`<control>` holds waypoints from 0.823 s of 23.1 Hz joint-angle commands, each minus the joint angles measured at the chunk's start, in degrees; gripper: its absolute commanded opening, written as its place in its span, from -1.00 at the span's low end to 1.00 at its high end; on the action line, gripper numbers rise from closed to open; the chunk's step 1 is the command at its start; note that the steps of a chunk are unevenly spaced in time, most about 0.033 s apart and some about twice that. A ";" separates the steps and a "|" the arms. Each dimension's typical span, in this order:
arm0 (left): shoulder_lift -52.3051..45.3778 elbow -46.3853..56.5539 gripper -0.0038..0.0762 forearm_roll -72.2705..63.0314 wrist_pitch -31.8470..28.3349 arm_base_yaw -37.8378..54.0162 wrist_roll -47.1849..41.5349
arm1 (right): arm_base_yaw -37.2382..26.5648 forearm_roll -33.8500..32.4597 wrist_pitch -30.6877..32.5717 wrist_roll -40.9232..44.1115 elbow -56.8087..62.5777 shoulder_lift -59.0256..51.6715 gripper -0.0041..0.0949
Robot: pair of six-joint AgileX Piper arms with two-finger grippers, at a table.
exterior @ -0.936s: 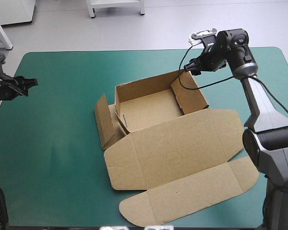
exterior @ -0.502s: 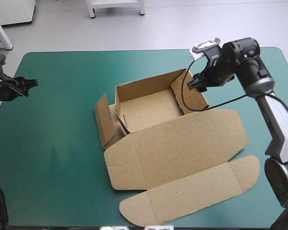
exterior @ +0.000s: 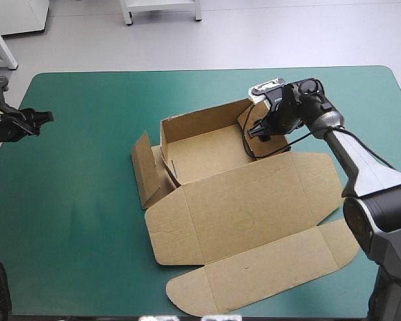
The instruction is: Fold the box
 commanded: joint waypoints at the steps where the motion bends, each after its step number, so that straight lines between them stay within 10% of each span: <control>1: -2.05 -1.48 0.10 -0.77 -2.70 0.07 -0.09 | 0.03 -0.53 -1.75 0.39 -4.92 0.41 0.43; 6: -2.05 -1.48 0.10 -0.64 -2.47 0.07 -0.09 | 0.03 -0.92 0.94 1.91 -12.46 5.29 0.19; 11: -2.05 -1.48 0.10 -1.66 -1.69 0.07 1.57 | 0.03 -0.69 7.22 1.57 -14.42 7.43 -0.59; 19: -2.05 -1.48 0.10 -10.45 -0.78 0.07 7.57 | -0.08 -2.67 9.86 0.74 -14.42 7.03 -0.95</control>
